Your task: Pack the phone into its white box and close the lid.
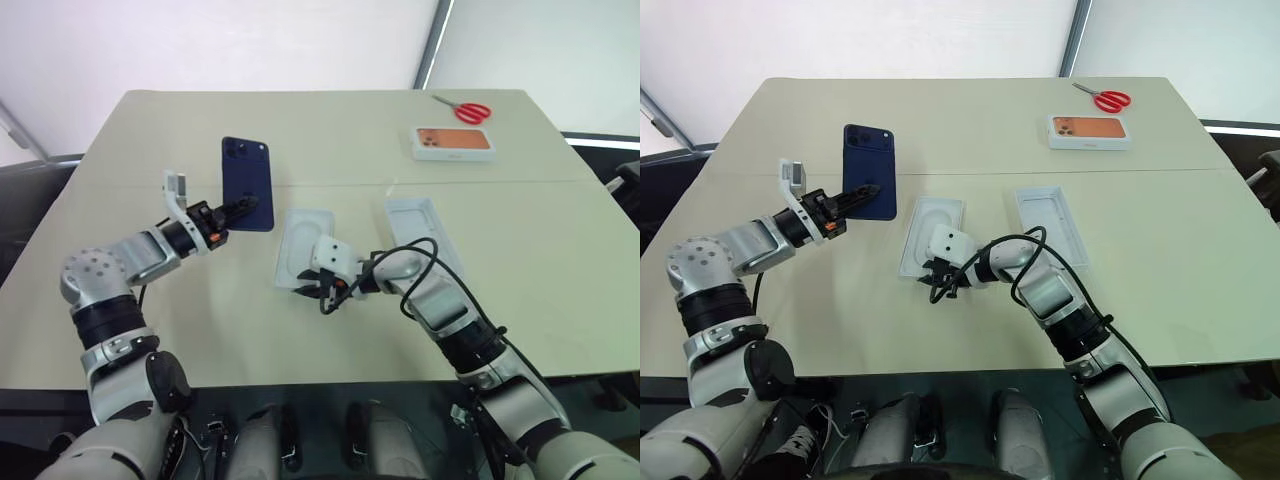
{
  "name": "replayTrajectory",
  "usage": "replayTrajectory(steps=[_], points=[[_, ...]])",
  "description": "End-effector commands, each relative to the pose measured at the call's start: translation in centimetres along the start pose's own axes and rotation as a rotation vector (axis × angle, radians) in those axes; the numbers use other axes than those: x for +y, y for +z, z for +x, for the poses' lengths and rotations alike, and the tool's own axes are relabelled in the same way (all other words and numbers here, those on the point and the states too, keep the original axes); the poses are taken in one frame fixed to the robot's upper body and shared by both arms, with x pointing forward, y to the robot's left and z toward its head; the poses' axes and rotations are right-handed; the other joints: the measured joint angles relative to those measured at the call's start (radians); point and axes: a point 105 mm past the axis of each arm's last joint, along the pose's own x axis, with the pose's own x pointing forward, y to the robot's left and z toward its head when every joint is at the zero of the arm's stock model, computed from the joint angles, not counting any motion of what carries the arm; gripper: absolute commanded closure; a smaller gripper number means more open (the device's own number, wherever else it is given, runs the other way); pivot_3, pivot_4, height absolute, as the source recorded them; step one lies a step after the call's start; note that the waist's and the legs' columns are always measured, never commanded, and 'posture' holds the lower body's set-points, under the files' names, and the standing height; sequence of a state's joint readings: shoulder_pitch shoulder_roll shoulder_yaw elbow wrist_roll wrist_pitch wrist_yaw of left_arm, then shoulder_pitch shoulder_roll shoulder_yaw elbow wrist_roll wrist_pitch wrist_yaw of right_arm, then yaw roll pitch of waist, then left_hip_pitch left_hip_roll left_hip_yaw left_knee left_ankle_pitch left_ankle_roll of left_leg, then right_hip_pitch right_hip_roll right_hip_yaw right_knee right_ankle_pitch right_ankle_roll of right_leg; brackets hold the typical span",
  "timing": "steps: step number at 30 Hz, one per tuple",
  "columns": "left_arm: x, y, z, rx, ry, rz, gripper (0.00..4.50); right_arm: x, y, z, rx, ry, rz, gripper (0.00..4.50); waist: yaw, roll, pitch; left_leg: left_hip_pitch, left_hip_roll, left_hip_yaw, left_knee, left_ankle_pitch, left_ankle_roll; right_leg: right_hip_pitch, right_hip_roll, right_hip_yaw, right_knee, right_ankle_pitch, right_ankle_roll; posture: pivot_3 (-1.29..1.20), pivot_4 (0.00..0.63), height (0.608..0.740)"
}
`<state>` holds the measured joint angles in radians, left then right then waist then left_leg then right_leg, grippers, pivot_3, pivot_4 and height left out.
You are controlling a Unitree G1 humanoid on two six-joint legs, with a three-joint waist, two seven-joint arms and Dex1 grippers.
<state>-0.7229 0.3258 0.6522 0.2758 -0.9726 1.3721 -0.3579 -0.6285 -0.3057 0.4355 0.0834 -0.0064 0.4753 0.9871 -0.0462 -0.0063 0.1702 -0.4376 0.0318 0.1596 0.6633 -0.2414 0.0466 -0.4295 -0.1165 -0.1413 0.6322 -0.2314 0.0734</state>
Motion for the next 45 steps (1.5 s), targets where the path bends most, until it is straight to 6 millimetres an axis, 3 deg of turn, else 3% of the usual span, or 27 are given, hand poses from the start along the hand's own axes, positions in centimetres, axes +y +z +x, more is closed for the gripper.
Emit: replayTrajectory(steps=[1, 3, 6, 12, 16, 22, 26, 32, 42, 45], points=[[-1.7, 0.0, 0.2, -0.009, -0.065, 0.031, 4.5, 1.2, 0.0, 1.0, 0.002, 0.065, 0.023, 3.02, 0.0, 0.0, 0.0, 0.0, 0.0, 0.0, 0.0, 0.0, 0.0, 0.0, 0.0, 0.0, 0.0, 0.0, 0.0, 0.0, 0.15, 0.738], [-1.6, -0.9, 0.5, 0.013, -0.063, 0.024, 4.5, 0.8, 0.1, 0.8, 0.003, 0.048, 0.019, 2.38, 0.001, 0.0, 0.0, 0.0, 0.0, 0.0, 0.0, 0.0, 0.0, 0.0, 0.0, 0.0, 0.0, 0.0, 0.0, 0.0, 0.15, 0.738], [-1.4, -2.1, 0.7, 0.043, -0.067, 0.014, 4.5, 0.5, 0.3, 0.0, -0.001, 0.053, -0.001, 0.94, 0.003, 0.0, 0.0, 0.0, 0.0, 0.0, 0.0, 0.0, 0.0, 0.0, 0.0, 0.0, 0.0, 0.0, 0.0, 0.0, 0.15, 0.738], [-1.2, -4.2, 1.2, 0.101, -0.068, 0.01, 4.5, -0.8, 1.8, -4.4, -0.048, 0.015, -0.005, 0.94, 0.025, -0.001, 0.001, -0.001, -0.002, 0.0, 0.001, 0.0, 0.0, 0.0, -0.002, 0.0, 0.0, 0.0, 0.0, 0.0, 0.15, 0.738], [-1.0, -4.4, 1.5, 0.108, -0.075, -0.011, 4.5, -1.5, 1.3, -7.7, -0.037, -0.031, 0.003, 0.94, 0.035, -0.002, 0.001, -0.001, -0.002, -0.001, 0.001, -0.001, -0.002, 0.0, -0.002, 0.0, 0.0, 0.0, 0.0, 0.0, 0.15, 0.738], [-0.6, -6.4, 2.3, 0.176, -0.08, -0.055, 4.5, -4.5, -0.4, -11.3, -0.01, -0.207, 0.055, 0.94, 0.035, -0.003, 0.002, -0.001, -0.002, -0.001, 0.001, -0.001, -0.002, 0.0, -0.002, 0.0, -0.001, 0.0, 0.0, 0.0, 0.15, 0.738], [0.0, -8.1, 2.3, 0.211, -0.063, -0.076, 4.5, -5.6, -0.5, -11.9, -0.038, -0.271, 0.07, 0.94, 0.031, -0.003, 0.002, -0.001, -0.001, -0.001, 0.001, 0.0, 0.0, 0.0, -0.002, 0.0, -0.001, 0.0, 0.0, 0.0, 0.15, 0.738], [0.3, -8.5, 2.7, 0.214, -0.048, -0.08, 4.5, -6.9, -0.5, -12.5, -0.081, -0.329, 0.079, 0.94, 0.035, -0.003, 0.003, -0.002, -0.001, -0.001, 0.001, 0.0, 0.0, 0.0, -0.002, -0.001, 0.0, 0.0, 0.0, 0.0, 0.15, 0.738], [0.3, -10.0, 4.0, 0.24, -0.054, -0.091, 4.5, -6.9, -0.1, -11.4, -0.087, -0.307, 0.051, 0.94, 0.034, -0.004, 0.003, -0.002, -0.001, -0.001, 0.002, 0.0, 0.001, 0.0, -0.002, -0.001, 0.0, 0.0, 0.0, 0.0, 0.15, 0.738], [0.3, -9.5, 4.0, 0.23, -0.053, -0.093, 4.5, -6.9, -0.1, -11.3, -0.083, -0.308, 0.047, 0.94, 0.034, -0.004, 0.003, -0.002, -0.001, -0.001, 0.002, 0.0, 0.001, 0.0, -0.002, -0.001, 0.0, 0.0, 0.0, 0.0, 0.15, 0.738]])
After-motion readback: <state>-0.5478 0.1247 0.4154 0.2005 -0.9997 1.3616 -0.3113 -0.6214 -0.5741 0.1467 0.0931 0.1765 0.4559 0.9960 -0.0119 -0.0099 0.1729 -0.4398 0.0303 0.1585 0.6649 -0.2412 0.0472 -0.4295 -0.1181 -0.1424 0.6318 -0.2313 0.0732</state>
